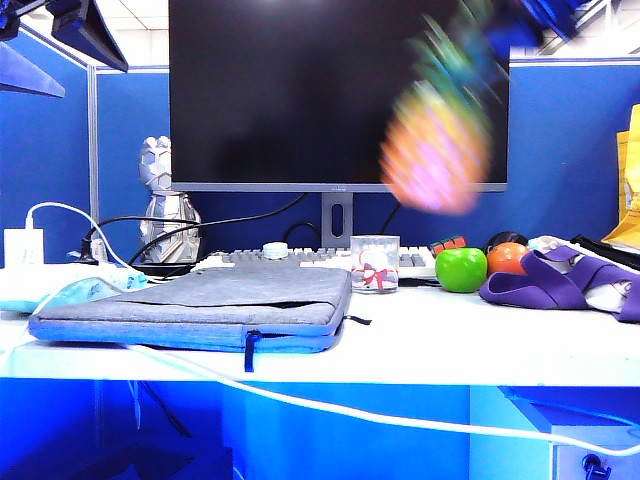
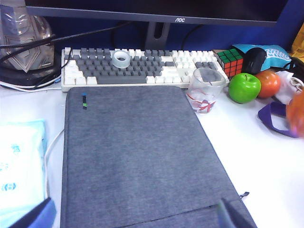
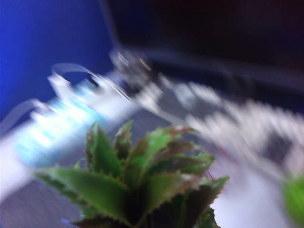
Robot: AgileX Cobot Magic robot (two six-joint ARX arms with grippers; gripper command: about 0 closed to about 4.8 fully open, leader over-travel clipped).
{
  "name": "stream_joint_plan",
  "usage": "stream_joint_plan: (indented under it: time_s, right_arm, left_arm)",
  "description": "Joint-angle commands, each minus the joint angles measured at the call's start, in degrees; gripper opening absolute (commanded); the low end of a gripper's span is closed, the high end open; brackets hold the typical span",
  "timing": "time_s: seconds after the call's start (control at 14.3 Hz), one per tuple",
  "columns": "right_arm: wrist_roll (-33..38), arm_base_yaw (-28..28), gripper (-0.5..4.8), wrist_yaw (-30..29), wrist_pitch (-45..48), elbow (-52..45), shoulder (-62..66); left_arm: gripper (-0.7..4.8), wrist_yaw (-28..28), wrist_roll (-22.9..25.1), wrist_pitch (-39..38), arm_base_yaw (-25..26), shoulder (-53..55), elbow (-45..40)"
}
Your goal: Pick up the pineapple and place it above the gray bag.
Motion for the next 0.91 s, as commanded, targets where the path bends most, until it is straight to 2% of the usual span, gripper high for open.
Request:
stream_joint_plan:
  time_s: [0.07,0.35,0.42,0.49,0.91]
  right_arm:
    - [0.37,5.18,-0.01,-0.35,2.16,7.89,2.69]
    - [1.05,11.08,-0.01,-0.42,0.68,21.62,15.85]
    - [1.36,12.02,-0.01,-0.81,0.37,25.24,20.37]
    - [1.36,12.39,-0.01,-0.85,0.44,26.86,22.80]
    - [-1.75,17.84,-0.01,0.59,1.27,30.34,33.75]
  left_arm:
    - [4.79,0.22,-0.13,0.42,-0.02,-0.22,0.31]
    - [4.79,-0.57,0.76,0.63,0.04,-0.42,0.59]
    - [4.79,-4.11,3.04,0.35,0.11,-0.79,0.61]
    - [4.79,-5.92,4.09,-0.04,0.15,-1.07,0.59]
    - [4.79,-6.08,3.34,-1.11,1.18,-1.05,0.59]
